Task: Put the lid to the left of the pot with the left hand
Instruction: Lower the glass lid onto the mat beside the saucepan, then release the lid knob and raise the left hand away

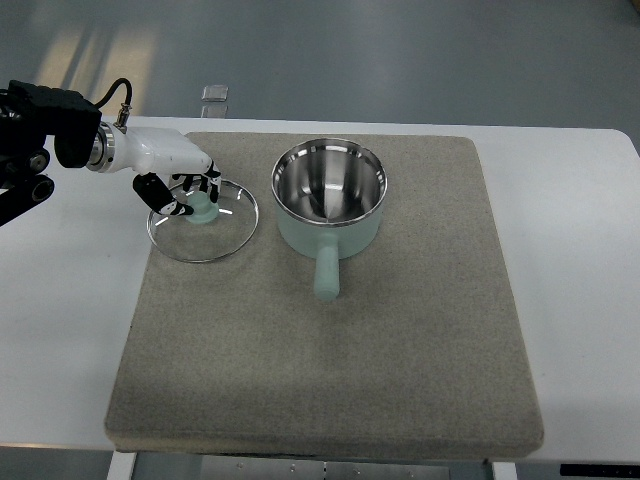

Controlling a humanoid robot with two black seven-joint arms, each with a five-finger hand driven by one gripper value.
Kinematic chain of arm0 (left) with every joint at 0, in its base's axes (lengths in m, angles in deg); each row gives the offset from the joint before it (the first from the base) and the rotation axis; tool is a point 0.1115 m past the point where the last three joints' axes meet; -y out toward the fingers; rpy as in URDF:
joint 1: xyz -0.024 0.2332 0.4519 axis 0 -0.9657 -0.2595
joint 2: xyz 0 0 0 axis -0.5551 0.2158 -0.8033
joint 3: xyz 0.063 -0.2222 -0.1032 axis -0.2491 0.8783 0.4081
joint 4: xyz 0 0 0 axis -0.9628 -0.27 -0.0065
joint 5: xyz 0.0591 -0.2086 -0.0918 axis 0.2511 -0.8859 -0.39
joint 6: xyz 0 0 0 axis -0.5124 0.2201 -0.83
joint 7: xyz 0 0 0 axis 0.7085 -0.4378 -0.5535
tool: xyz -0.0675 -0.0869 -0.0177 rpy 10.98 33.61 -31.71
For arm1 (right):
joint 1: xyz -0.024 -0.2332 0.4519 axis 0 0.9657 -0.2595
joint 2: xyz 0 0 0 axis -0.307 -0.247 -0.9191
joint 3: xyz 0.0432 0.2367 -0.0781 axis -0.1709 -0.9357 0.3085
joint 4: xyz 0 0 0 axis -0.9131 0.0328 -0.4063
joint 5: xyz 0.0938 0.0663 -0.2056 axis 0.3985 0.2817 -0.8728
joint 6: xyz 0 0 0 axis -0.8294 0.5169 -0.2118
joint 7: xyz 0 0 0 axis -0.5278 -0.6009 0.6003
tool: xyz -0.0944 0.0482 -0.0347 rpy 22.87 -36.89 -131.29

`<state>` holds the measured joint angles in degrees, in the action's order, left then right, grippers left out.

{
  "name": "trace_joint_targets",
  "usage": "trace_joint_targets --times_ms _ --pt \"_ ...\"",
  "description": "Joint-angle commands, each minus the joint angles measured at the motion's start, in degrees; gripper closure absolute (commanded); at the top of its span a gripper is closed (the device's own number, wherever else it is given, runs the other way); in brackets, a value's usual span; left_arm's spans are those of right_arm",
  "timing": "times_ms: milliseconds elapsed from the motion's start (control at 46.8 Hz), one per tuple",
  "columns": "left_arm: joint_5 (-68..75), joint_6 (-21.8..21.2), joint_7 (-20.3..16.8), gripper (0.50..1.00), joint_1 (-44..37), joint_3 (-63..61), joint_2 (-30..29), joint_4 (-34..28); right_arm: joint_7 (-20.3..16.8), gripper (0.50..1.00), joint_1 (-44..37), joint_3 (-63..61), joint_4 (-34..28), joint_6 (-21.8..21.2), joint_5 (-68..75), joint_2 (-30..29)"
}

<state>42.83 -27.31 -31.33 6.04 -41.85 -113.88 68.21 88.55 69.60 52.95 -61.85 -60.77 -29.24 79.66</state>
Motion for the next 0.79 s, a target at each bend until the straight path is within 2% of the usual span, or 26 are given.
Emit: trace_joint_targets --times_ms 0,64,128,192,385,769 --pt "-1.5 0.0 0.0 0.718 0.0 0.0 -0.1 0.0 0.0 0.577 0.0 0.0 0.0 0.0 0.0 0.0" --pt "-2.3 0.0 0.0 0.632 0.0 0.0 -0.1 0.0 0.0 0.579 0.1 0.0 0.0 0.0 0.0 0.0" --pt "-3.1 0.0 0.0 0.611 0.0 0.0 -0.1 0.0 0.0 0.579 0.1 0.0 0.0 0.0 0.0 0.0" --pt "-4.2 0.0 0.0 0.515 0.0 0.2 -0.2 0.0 0.0 0.579 0.0 0.0 0.0 0.0 0.0 0.0" --pt "-12.7 -1.2 0.1 0.508 0.0 0.6 -0.9 -0.8 0.0 0.579 0.1 0.0 0.0 0.0 0.0 0.0" --pt "-45.2 -2.7 0.1 0.506 -2.5 0.8 -1.9 -5.9 0.0 0.579 0.1 0.0 0.0 0.0 0.0 0.0"
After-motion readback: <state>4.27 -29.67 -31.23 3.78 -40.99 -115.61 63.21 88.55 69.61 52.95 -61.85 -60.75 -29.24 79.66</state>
